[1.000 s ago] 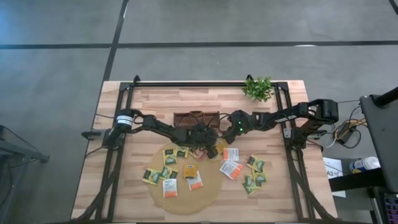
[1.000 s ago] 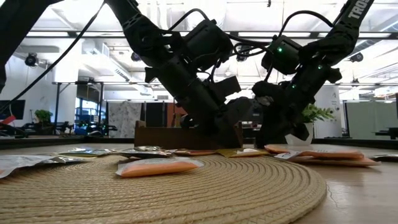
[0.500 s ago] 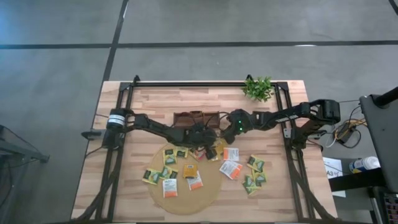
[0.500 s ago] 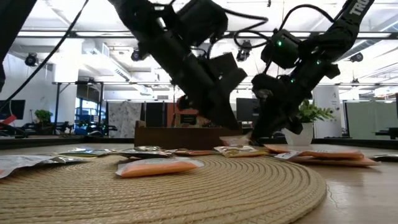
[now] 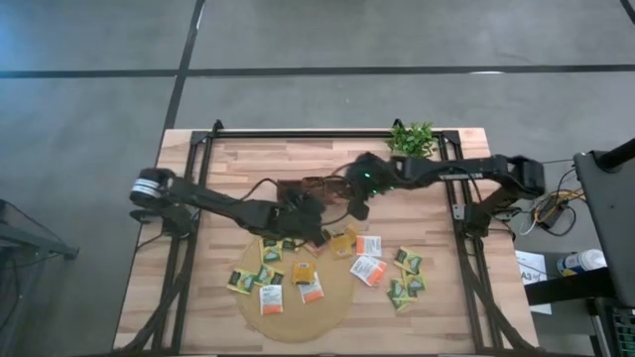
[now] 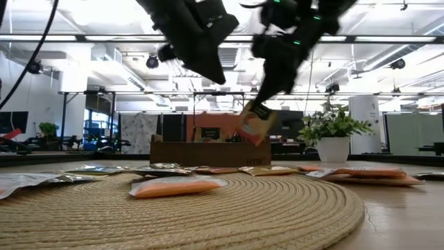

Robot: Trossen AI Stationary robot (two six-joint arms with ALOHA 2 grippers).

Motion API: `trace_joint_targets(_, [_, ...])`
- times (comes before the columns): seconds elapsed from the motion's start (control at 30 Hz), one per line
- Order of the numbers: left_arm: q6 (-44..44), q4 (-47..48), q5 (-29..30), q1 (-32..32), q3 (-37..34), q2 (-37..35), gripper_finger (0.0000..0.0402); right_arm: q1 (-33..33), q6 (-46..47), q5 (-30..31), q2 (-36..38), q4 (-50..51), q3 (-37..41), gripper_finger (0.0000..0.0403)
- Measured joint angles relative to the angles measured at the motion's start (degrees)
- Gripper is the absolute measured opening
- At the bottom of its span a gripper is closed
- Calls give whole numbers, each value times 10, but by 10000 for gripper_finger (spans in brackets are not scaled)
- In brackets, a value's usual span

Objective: Pick & Place Tea
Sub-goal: Put the yellow tea bag into the middle section of the wooden organizer

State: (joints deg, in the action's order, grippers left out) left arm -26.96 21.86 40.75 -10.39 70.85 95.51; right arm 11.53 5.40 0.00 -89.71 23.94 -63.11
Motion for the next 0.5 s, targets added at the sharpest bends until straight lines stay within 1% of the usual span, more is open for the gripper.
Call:
trace_joint_targets(0.1, [-29, 56, 28, -3, 0, -31, 0, 1, -56, 0, -56, 63, -93, 8])
trace_joint_targets(0.3, [-103, 181, 58, -16, 0, -87, 0, 1, -144, 2, -179, 161, -277, 8])
trace_joint_targets(0.43, [-195, 282, 104, -38, 0, -118, 0, 2, -187, 4, -258, 246, -393, 8])
trace_joint_targets(0.5, [-243, 334, 132, -53, -1, -131, 0, 2, -204, 18, -296, 289, -442, 8])
